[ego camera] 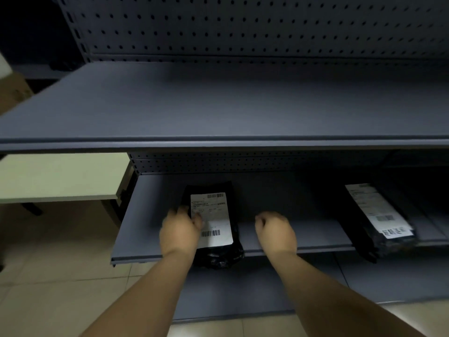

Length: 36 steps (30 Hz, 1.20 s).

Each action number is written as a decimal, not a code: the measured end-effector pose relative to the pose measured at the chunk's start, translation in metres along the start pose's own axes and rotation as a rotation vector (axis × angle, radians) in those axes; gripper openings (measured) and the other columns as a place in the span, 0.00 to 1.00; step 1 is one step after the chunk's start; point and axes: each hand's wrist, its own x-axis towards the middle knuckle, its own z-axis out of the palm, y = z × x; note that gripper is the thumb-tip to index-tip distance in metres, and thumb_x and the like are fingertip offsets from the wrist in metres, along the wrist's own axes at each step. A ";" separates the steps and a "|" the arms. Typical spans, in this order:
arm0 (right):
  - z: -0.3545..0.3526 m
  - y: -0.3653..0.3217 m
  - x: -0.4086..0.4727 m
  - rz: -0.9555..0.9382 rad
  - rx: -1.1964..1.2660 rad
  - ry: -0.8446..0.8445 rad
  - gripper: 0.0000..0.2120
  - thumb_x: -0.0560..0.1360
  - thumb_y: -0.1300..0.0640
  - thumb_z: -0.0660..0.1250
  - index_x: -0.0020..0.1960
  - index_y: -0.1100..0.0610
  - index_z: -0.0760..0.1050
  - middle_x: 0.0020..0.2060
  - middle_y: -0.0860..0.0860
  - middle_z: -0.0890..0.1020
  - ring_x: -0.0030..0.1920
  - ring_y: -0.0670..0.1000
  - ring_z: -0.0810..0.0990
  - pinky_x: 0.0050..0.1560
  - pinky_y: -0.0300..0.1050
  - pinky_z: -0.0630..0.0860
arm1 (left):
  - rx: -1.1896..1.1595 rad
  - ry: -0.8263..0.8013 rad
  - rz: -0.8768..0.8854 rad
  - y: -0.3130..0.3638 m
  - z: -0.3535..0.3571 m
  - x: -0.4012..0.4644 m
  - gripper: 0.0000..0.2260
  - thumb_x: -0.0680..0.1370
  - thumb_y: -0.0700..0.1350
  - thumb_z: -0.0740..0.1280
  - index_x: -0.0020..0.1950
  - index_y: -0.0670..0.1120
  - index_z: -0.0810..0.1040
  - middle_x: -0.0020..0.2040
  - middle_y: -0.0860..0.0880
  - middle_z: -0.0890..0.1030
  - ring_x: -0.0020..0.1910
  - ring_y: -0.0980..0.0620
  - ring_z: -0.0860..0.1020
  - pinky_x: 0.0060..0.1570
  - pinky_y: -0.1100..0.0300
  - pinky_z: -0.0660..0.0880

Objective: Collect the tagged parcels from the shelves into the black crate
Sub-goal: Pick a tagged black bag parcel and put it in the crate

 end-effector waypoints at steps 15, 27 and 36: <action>-0.077 0.108 -0.014 -0.202 -0.189 0.126 0.12 0.78 0.53 0.60 0.55 0.54 0.79 0.52 0.49 0.81 0.54 0.53 0.76 0.52 0.46 0.72 | 0.310 0.048 0.367 0.110 0.037 -0.066 0.15 0.79 0.55 0.58 0.58 0.47 0.76 0.53 0.47 0.79 0.51 0.46 0.77 0.47 0.54 0.72; -0.155 0.257 0.003 -0.146 -0.188 0.162 0.12 0.78 0.53 0.61 0.58 0.54 0.78 0.54 0.49 0.80 0.57 0.52 0.75 0.56 0.45 0.70 | 0.343 0.024 0.375 0.240 0.118 -0.141 0.17 0.79 0.56 0.56 0.58 0.48 0.76 0.54 0.49 0.78 0.50 0.49 0.78 0.47 0.56 0.71; -0.189 0.336 0.018 -0.193 -0.178 0.144 0.12 0.78 0.52 0.60 0.58 0.53 0.78 0.54 0.48 0.80 0.56 0.52 0.74 0.55 0.44 0.70 | 0.374 0.053 0.307 0.298 0.151 -0.181 0.16 0.79 0.56 0.56 0.56 0.48 0.77 0.53 0.49 0.78 0.51 0.49 0.77 0.49 0.56 0.71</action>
